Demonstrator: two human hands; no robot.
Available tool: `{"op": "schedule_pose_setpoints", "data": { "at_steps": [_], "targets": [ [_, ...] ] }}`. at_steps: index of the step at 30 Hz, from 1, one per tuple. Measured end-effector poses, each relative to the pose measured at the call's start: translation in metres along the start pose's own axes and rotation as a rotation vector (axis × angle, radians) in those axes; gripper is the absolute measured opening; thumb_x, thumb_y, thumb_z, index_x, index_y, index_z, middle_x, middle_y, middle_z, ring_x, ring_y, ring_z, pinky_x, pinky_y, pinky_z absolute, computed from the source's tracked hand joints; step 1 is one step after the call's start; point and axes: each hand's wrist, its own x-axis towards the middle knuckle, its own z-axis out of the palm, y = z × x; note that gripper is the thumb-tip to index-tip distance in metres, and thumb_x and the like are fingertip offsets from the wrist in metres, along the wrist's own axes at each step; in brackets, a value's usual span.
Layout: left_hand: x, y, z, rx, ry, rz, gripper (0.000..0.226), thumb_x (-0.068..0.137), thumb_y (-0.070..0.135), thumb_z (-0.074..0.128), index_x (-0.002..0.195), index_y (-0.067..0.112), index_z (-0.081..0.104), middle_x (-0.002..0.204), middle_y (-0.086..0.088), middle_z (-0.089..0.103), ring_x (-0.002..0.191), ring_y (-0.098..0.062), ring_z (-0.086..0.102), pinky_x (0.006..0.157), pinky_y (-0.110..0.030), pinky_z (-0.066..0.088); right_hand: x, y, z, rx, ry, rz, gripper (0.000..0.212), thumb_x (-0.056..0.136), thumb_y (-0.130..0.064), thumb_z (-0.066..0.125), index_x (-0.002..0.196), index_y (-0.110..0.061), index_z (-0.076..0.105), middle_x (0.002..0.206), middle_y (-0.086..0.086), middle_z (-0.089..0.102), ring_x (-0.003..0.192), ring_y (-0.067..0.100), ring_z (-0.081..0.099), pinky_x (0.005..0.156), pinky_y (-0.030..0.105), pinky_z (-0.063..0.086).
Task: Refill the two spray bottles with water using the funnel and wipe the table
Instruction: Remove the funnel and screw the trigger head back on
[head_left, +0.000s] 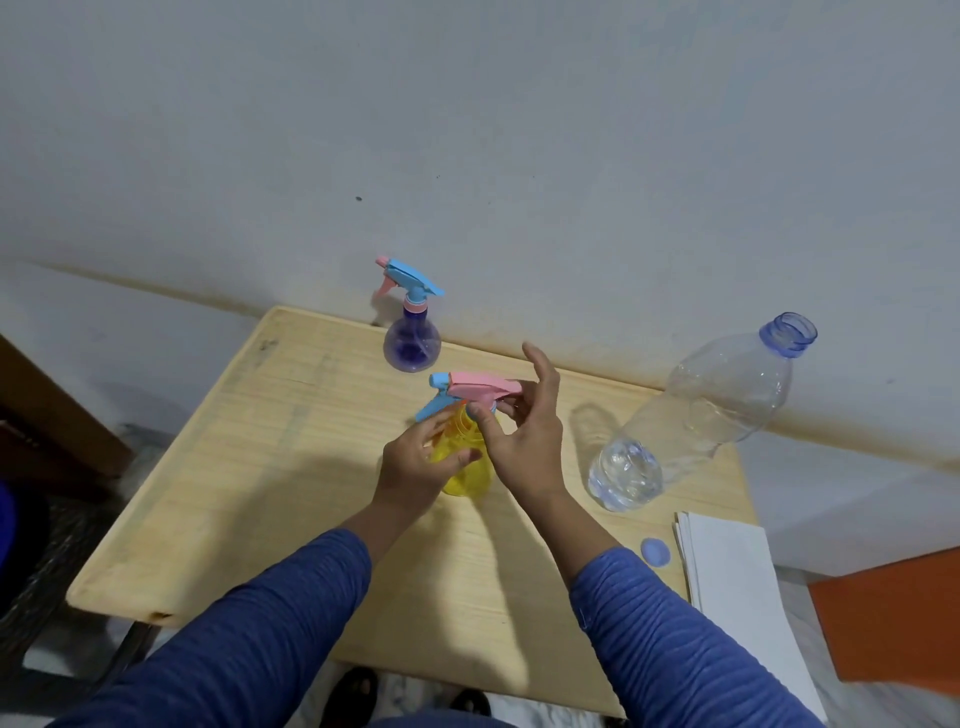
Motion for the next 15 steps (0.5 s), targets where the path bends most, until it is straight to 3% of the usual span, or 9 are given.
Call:
{"op": "schedule_pose_setpoints", "data": {
  "at_steps": [3,7,12,15],
  "targets": [
    [-0.001,0.001,0.000,0.035,-0.011,0.038,0.058,0.068,0.036,0.077,0.122,0.033,0.057,0.110,0.011,0.065,0.105,-0.001,0.058,0.088,-0.018,0.043,0.008,0.001,-0.006,-0.073,-0.084,-0.071,0.082,0.078,-0.015,0.073,0.129,-0.056,0.025,0.097,-0.001,0.061,0.092,0.008,0.058,0.078,0.015,0.048],
    [-0.002,0.004,0.001,-0.012,-0.008,0.028,0.055,0.071,0.023,0.079,0.122,0.030,0.058,0.107,0.011,0.065,0.104,-0.001,0.059,0.088,-0.015,0.044,0.016,0.006,-0.007,-0.226,-0.159,-0.172,0.065,0.081,-0.019,0.070,0.134,-0.043,0.040,0.112,-0.003,0.063,0.096,0.012,0.056,0.078,0.018,0.044],
    [-0.002,0.003,0.000,0.003,0.001,0.035,0.052,0.071,0.025,0.078,0.118,0.033,0.059,0.108,0.010,0.066,0.106,-0.005,0.060,0.090,-0.019,0.045,0.025,0.003,-0.010,-0.340,-0.266,-0.234,0.063,0.080,-0.020,0.072,0.136,-0.032,0.045,0.092,0.006,0.057,0.081,-0.005,0.040,0.075,0.003,0.034],
    [-0.003,0.006,0.000,-0.042,-0.019,0.027,0.059,0.069,0.025,0.079,0.124,0.032,0.057,0.112,0.009,0.066,0.109,-0.003,0.058,0.094,-0.021,0.045,0.032,-0.002,-0.025,-0.355,-0.449,-0.258,0.070,0.079,-0.010,0.065,0.139,-0.033,0.039,0.121,-0.003,0.062,0.101,0.001,0.051,0.081,0.009,0.042]
  ]
}}
